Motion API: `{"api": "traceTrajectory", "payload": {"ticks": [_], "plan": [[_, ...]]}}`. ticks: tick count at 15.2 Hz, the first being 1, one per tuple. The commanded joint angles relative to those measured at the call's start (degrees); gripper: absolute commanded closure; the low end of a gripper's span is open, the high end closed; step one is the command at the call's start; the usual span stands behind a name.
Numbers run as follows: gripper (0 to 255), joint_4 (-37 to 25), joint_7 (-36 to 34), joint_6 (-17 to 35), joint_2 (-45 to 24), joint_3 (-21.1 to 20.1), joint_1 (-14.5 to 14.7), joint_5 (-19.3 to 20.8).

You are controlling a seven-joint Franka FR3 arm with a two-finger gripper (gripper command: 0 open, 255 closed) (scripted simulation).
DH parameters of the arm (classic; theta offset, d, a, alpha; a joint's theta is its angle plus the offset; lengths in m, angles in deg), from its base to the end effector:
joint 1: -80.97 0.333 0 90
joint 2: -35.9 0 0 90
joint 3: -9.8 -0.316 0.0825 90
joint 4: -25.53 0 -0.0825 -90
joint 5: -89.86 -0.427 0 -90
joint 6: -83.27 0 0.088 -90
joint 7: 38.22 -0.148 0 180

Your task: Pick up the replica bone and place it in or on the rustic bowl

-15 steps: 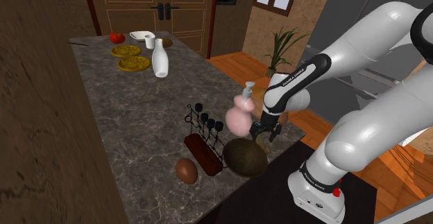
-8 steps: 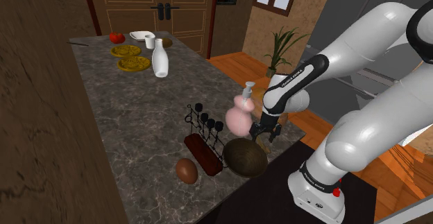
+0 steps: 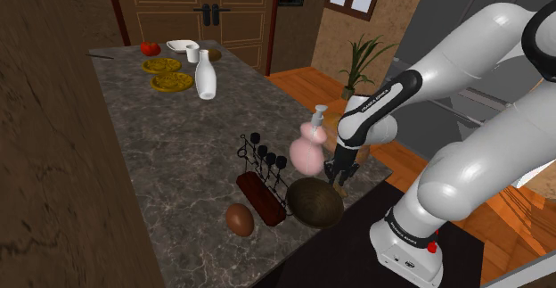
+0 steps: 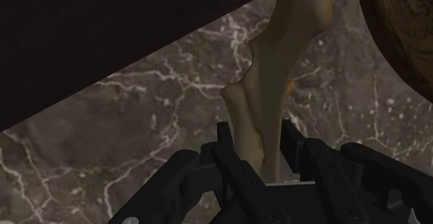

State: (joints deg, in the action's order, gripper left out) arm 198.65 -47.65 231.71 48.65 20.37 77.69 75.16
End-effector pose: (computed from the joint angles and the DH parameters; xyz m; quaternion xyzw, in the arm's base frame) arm 0.2808 -0.0584 0.1211 -0.9425 0.3076 0.1044 0.0789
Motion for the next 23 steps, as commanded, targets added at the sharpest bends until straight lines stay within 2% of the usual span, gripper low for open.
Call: {"api": "traceTrajectory", "payload": {"ticks": [1,2,11,23], "plan": [[255,0.0,0.0,0.0,0.0,0.0,0.0,0.0],[255,0.0,0.0,0.0,0.0,0.0,0.0,0.0],[255,-0.3,-5.1,-11.9,12.0,-1.9,-3.7,5.8],[255,-3.5,-8.5,-27.0,23.9,-3.3,-5.7,8.3]]}}
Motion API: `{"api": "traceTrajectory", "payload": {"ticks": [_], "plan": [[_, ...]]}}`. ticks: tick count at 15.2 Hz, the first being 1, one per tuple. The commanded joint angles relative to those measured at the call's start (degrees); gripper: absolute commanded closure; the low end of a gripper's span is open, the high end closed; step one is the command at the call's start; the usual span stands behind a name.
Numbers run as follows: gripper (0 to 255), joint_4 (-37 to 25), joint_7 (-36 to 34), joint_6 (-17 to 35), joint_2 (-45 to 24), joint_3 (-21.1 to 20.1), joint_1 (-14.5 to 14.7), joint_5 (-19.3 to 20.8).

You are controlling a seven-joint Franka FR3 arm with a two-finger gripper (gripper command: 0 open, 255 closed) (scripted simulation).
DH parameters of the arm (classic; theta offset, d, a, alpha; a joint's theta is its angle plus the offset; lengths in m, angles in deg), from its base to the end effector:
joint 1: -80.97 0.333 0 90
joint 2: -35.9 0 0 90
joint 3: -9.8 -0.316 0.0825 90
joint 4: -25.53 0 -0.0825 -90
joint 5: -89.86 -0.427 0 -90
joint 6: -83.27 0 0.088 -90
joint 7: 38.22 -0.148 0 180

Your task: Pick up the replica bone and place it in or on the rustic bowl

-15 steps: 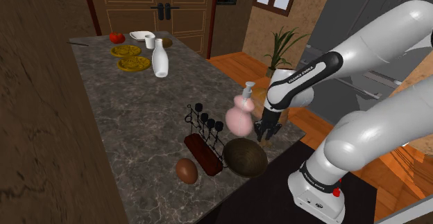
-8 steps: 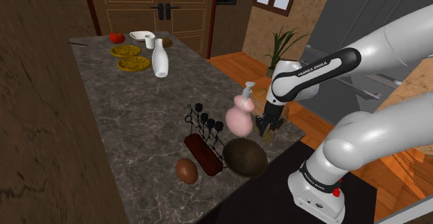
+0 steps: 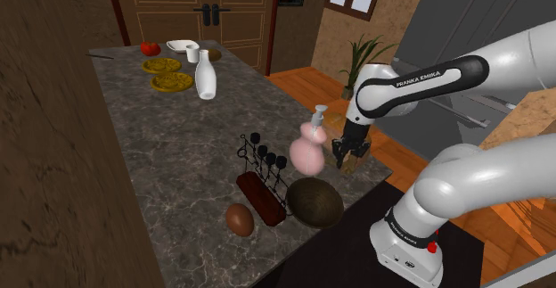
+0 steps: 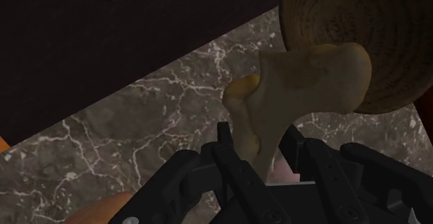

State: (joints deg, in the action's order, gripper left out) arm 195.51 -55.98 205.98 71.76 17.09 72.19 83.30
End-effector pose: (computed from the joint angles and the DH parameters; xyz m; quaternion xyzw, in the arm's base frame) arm 0.2968 -0.0614 0.2370 -0.9425 0.3075 0.1046 0.0789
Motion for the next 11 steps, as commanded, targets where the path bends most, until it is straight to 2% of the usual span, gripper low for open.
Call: {"api": "traceTrajectory", "payload": {"ticks": [1,8,11], "plan": [[255,-0.8,-0.3,-2.4,1.6,-0.1,-0.3,0.3],[255,-3.7,-1.5,-9.6,5.8,-0.5,-0.6,0.8],[255,-1.6,-6.2,-9.8,9.0,-4.4,3.1,-3.2]]}}
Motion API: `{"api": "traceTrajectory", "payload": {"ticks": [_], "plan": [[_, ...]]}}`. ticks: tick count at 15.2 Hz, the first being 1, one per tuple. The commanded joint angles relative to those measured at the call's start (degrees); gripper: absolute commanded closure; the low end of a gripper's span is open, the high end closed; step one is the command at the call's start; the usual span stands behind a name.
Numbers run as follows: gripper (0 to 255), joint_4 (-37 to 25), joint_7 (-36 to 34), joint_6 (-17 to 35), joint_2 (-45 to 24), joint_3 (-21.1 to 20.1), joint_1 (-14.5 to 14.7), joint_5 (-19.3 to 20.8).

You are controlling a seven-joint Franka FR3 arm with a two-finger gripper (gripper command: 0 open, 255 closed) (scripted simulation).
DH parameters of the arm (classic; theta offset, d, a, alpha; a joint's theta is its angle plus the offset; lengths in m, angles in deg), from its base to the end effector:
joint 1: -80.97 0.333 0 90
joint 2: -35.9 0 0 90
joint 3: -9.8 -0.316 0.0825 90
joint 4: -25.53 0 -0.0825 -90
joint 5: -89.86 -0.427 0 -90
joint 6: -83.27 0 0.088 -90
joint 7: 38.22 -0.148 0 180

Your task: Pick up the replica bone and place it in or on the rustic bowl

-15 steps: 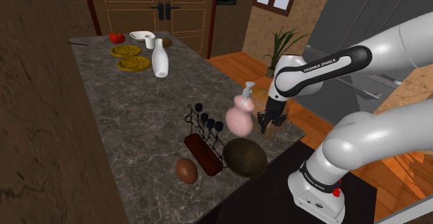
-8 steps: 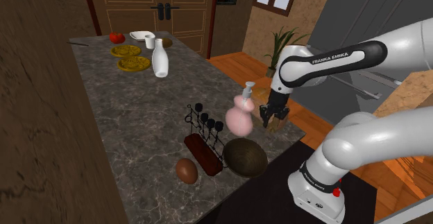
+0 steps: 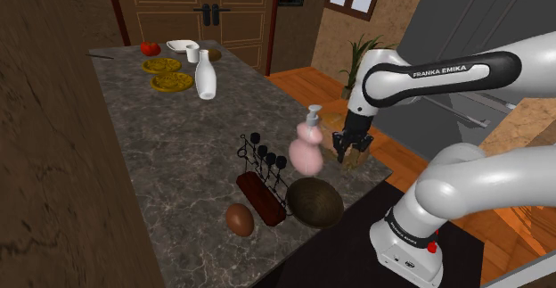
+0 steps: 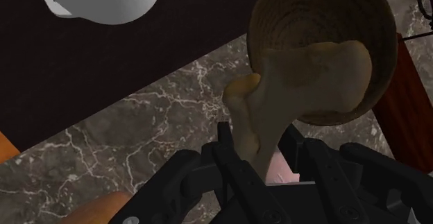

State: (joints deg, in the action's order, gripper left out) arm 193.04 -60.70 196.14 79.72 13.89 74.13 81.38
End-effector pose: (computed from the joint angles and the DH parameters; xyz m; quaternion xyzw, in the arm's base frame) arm 0.2995 -0.0342 0.2894 -0.9427 0.3068 0.1048 0.0785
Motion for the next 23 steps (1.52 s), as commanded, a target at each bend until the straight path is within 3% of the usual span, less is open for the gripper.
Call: {"api": "traceTrajectory", "payload": {"ticks": [1,11,23], "plan": [[255,1.3,-3.1,0.1,1.9,-2.5,2.6,-2.8],[255,1.7,-18.5,3.6,2.3,-15.8,16.9,-17.2],[255,6.3,-14.6,17.8,-7.5,-17.4,18.8,-21.9]]}}
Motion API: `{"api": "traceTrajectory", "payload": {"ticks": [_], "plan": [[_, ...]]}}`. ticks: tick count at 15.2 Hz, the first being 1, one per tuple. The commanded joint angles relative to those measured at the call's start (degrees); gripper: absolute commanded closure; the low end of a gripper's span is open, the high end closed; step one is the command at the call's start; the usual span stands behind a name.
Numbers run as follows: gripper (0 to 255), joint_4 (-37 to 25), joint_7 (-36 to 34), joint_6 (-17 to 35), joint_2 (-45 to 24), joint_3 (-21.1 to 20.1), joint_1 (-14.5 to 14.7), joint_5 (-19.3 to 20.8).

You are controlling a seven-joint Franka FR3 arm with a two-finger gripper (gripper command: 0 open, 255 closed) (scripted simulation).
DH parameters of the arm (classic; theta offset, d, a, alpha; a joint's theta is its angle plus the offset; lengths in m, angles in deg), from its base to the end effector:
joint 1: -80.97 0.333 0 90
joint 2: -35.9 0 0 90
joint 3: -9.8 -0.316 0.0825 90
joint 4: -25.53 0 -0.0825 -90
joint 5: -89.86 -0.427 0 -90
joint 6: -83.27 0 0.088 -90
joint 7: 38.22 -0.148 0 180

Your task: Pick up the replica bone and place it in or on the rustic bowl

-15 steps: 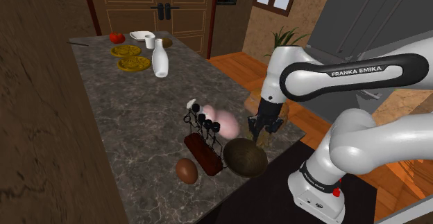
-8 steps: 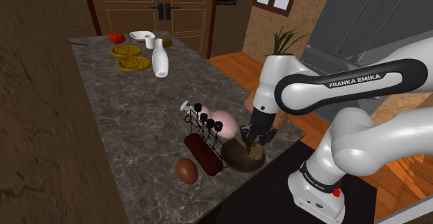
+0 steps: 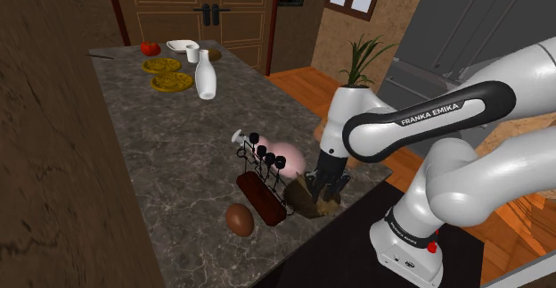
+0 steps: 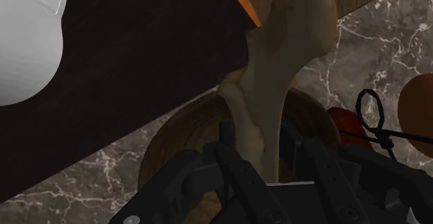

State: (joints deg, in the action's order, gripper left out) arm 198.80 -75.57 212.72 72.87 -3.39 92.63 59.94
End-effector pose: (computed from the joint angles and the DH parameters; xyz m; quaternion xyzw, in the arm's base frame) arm 0.2764 0.1287 0.2244 -0.9425 0.3072 0.1050 0.0796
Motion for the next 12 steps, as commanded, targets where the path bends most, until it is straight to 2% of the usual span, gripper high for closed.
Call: {"api": "traceTrajectory", "payload": {"ticks": [1,9,10,12], "plan": [[255,0.9,0.9,3.2,-2.3,-0.3,0.6,-1.2],[255,0.9,0.9,3.1,-2.3,-0.3,0.5,-1.2],[0,1.0,0.9,3.1,-2.3,-0.4,0.6,-1.3],[0,1.0,0.9,3.2,-2.3,-0.4,0.6,-1.3]]}}
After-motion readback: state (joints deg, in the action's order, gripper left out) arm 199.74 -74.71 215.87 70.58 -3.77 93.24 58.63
